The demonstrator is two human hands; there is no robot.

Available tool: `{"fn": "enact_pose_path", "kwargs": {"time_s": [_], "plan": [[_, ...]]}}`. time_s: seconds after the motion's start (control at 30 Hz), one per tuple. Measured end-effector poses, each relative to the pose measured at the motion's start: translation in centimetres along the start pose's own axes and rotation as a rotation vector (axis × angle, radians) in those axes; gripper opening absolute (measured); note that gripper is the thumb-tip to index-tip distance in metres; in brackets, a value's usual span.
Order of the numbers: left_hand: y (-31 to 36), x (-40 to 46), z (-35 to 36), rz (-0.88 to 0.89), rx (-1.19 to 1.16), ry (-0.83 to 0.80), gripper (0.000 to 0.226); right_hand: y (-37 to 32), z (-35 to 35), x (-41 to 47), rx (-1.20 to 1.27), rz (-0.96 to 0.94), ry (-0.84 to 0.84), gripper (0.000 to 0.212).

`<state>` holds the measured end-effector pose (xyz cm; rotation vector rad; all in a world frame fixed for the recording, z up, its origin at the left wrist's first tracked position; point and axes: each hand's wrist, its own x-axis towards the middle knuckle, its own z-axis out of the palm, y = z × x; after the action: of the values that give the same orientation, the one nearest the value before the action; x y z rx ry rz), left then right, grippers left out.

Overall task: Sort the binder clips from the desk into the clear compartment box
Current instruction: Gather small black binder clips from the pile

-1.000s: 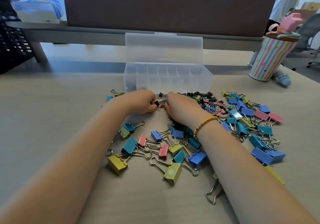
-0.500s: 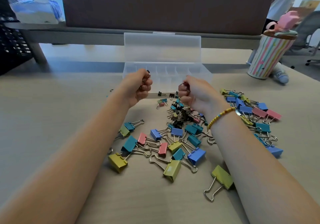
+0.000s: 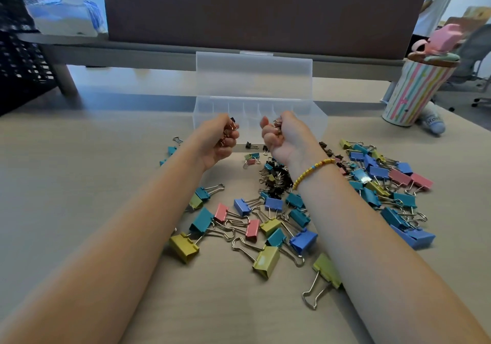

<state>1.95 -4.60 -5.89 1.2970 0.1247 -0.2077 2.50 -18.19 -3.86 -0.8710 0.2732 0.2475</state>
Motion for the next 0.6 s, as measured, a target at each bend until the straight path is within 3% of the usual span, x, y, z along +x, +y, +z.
{"fn": "enact_pose_path", "kwargs": {"time_s": [0.2,0.33,0.5,0.6], "plan": [[0.1,-0.2,-0.2,0.011,-0.116,-0.017,0.017,0.1,0.8,0.3,0.013,-0.09,-0.051,0.02],[0.2,-0.3,-0.3,0.011,-0.068,-0.038,0.028,-0.7,-1.6,-0.8,-0.443,-0.202,-0.048,0.024],[-0.2,-0.4,0.6,0.094,0.718,0.002,0.041,-1.7,-3.5,-2.7,-1.309,-0.301,0.049,0.033],[-0.2,-0.8,1.2,0.136,0.937,-0.072,0.034,-2.2,-2.8,-3.6,-1.638,-0.366,-0.001,0.039]]}}
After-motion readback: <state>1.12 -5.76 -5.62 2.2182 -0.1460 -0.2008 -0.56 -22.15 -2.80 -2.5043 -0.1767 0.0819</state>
